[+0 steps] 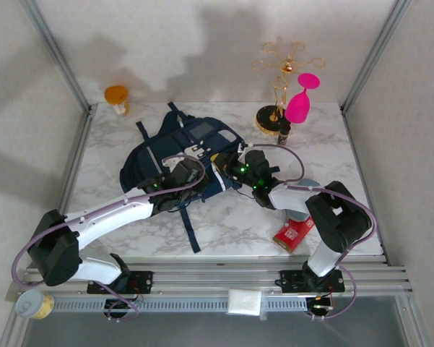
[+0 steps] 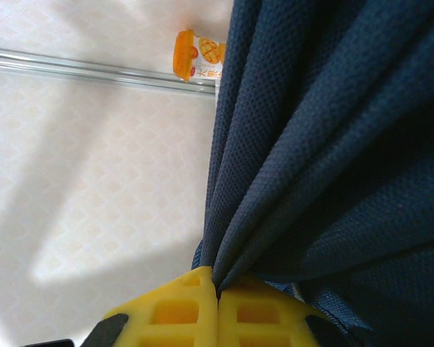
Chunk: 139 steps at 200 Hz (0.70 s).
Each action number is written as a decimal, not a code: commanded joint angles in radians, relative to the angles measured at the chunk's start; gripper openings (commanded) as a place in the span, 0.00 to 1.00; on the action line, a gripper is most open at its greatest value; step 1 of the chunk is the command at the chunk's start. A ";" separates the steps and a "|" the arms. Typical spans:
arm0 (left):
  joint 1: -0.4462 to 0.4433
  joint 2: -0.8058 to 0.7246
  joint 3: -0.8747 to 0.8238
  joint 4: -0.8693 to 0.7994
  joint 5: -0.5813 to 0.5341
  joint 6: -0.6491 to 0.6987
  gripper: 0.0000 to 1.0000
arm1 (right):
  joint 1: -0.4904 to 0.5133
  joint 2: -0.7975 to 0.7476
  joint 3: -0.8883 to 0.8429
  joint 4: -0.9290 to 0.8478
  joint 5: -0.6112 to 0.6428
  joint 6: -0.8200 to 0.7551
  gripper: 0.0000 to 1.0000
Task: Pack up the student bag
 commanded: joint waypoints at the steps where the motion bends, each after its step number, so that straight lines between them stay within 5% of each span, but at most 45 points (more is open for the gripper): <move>1: 0.009 0.024 0.028 0.003 -0.052 -0.066 0.42 | 0.016 -0.014 0.036 0.093 0.000 0.011 0.00; 139: 0.043 0.169 0.045 0.195 -0.084 -0.146 0.39 | 0.033 -0.016 0.017 0.130 0.012 0.059 0.00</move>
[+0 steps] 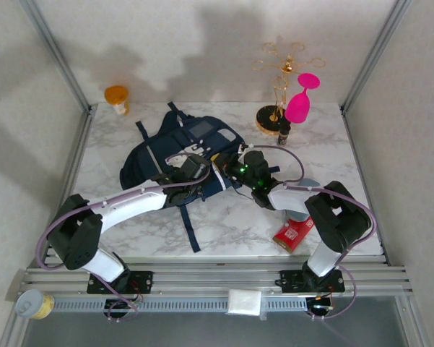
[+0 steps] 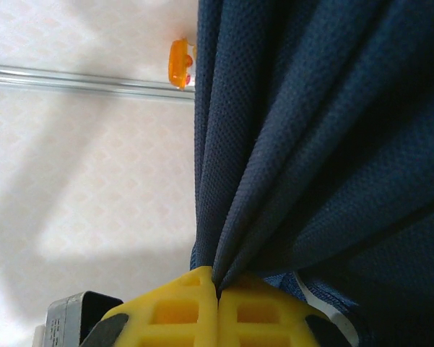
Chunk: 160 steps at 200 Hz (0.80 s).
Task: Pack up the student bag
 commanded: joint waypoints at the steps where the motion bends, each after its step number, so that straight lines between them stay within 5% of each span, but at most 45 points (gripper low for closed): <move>1: 0.008 0.010 -0.005 0.113 -0.043 -0.050 0.39 | 0.023 -0.017 0.018 0.132 -0.026 0.015 0.00; 95: -0.005 0.011 -0.050 0.244 -0.158 -0.068 0.10 | 0.021 -0.037 -0.008 0.145 -0.002 0.018 0.00; 160: -0.005 -0.067 -0.033 0.108 -0.098 0.038 0.00 | -0.016 -0.045 0.002 0.118 -0.027 0.001 0.00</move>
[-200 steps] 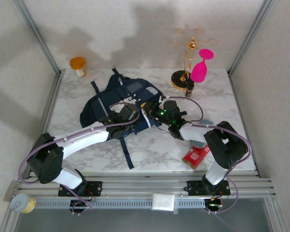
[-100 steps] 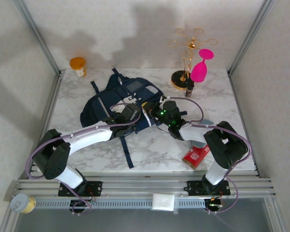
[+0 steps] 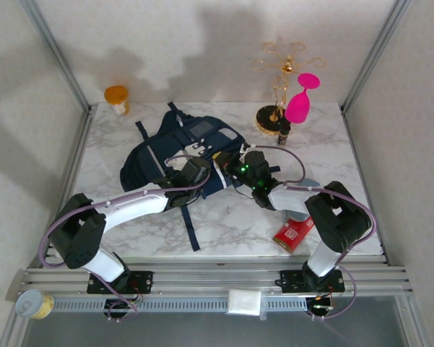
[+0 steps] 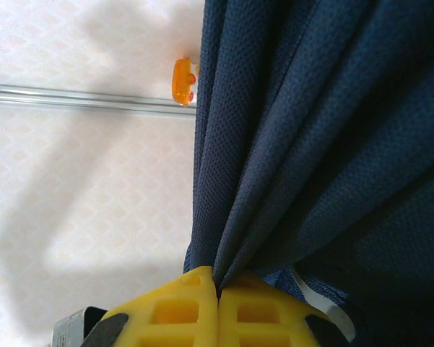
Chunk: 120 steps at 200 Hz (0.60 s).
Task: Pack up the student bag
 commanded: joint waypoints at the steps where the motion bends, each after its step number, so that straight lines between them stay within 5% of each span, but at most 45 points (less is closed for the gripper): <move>1: 0.009 -0.070 0.014 -0.026 -0.015 0.071 0.00 | -0.011 -0.046 0.010 0.096 -0.060 -0.011 0.00; 55: 0.023 -0.137 0.052 -0.360 0.168 0.286 0.00 | -0.110 -0.048 0.084 -0.034 -0.155 -0.035 0.00; 120: 0.060 -0.188 -0.024 -0.507 0.102 0.405 0.00 | -0.164 0.025 0.254 -0.212 -0.163 -0.093 0.00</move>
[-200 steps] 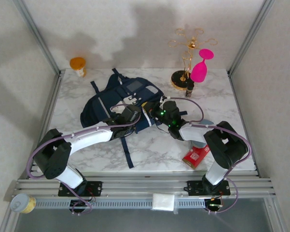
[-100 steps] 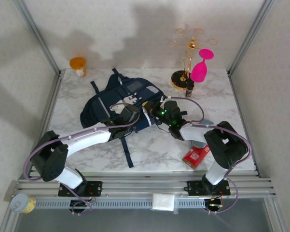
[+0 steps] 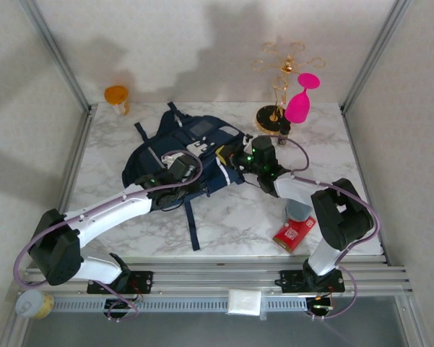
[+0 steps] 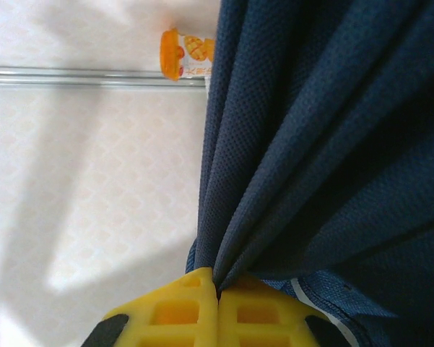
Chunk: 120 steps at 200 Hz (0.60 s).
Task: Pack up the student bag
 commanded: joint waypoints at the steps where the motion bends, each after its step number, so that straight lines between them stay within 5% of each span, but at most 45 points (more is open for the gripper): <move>1: 0.027 -0.024 -0.040 -0.160 -0.050 0.078 0.00 | -0.041 0.015 0.118 0.008 0.066 -0.068 0.00; 24: 0.034 -0.026 -0.059 -0.134 -0.083 0.126 0.00 | -0.033 0.051 0.196 -0.119 0.046 -0.149 0.00; 64: 0.040 -0.026 -0.072 0.001 -0.015 0.128 0.00 | 0.034 -0.077 0.134 -0.349 0.183 -0.267 0.52; 94: 0.039 -0.047 -0.080 0.054 0.015 0.132 0.00 | 0.134 -0.163 0.051 -0.449 0.271 -0.249 0.72; 120: 0.039 -0.052 -0.075 0.047 0.010 0.140 0.00 | 0.225 -0.134 0.015 -0.377 0.255 -0.128 0.75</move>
